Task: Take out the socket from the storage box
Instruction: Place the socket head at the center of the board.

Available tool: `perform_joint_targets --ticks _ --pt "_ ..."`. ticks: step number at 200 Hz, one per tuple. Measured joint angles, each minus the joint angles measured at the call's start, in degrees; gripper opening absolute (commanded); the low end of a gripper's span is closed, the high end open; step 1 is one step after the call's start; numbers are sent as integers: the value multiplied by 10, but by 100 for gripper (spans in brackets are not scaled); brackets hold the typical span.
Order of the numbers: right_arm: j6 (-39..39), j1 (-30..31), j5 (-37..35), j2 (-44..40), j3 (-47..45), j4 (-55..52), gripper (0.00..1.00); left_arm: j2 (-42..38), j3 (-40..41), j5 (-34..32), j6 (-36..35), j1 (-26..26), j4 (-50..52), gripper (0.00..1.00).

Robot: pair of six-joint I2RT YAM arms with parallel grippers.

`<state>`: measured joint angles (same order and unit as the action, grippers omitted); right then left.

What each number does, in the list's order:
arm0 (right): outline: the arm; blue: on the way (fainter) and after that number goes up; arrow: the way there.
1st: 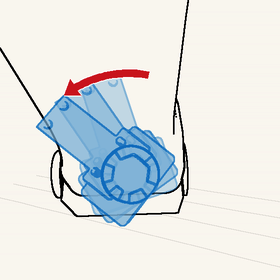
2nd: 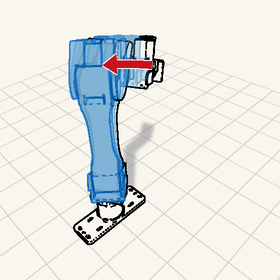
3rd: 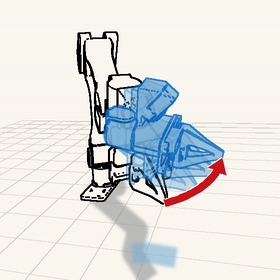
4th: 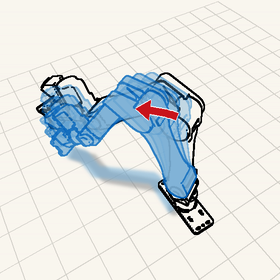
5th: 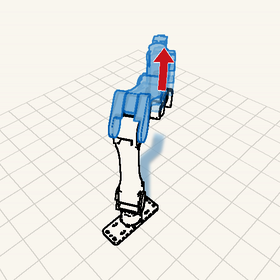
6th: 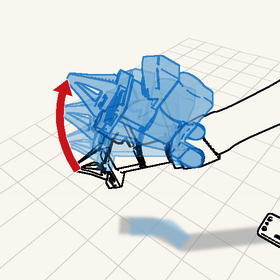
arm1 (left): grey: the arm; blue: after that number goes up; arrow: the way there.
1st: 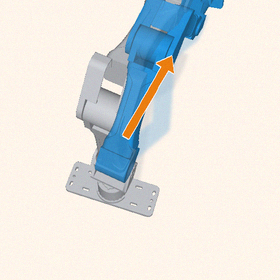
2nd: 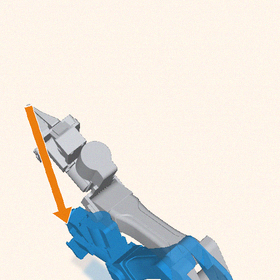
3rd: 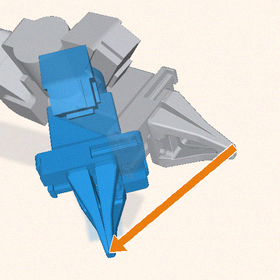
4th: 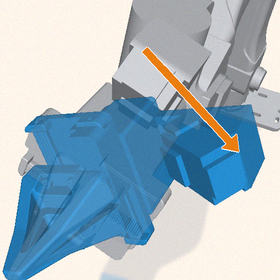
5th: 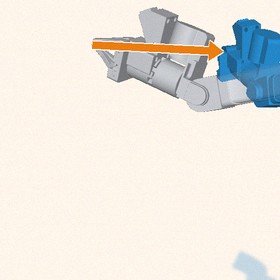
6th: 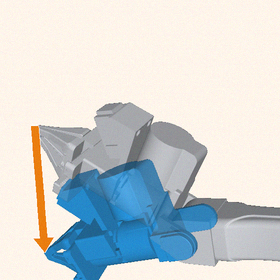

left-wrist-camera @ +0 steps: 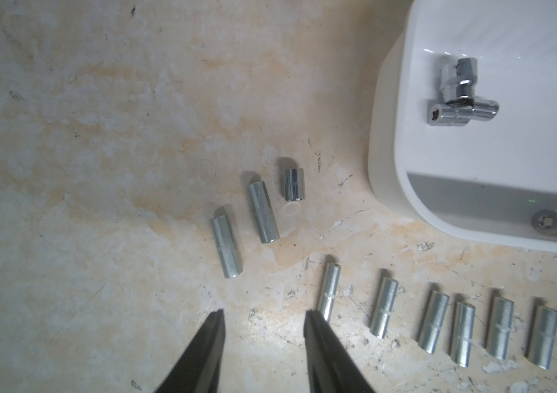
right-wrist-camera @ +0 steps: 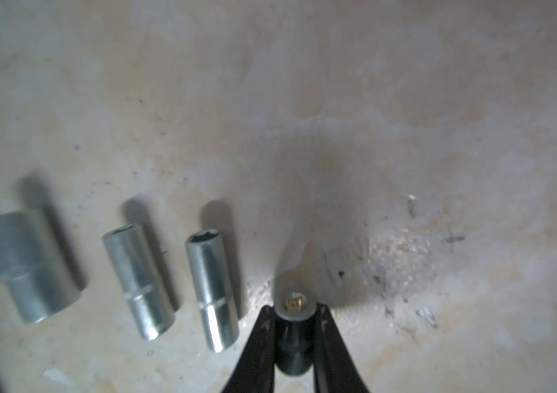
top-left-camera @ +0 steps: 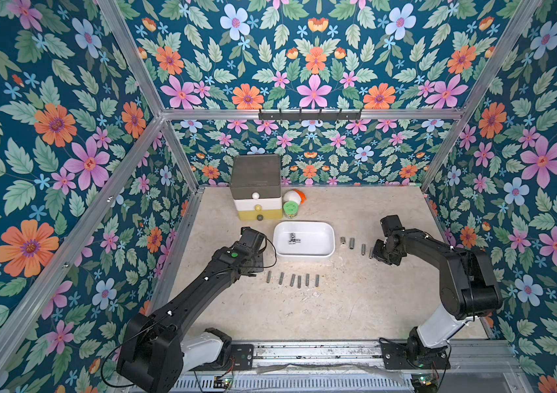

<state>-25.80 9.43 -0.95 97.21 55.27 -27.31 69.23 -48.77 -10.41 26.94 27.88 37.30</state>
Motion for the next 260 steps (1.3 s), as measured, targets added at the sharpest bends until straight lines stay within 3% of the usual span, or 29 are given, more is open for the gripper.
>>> perform_joint_targets --ticks 55,99,146,199,260 --pt "0 1 -2 2 -2 9 37 0 0 0 0 0 0 45" --pt "0 0 -5 -13 -2 -3 41 1 -4 15 0 0 0 46" --pt "0 0 -5 -78 4 -19 47 51 -82 42 7 21 -3 47" --pt "1 1 8 -144 -9 -28 47 243 -262 43 -5 86 -18 47" --pt "4 0 25 -171 -35 -27 47 477 -471 88 -111 88 -11 49"
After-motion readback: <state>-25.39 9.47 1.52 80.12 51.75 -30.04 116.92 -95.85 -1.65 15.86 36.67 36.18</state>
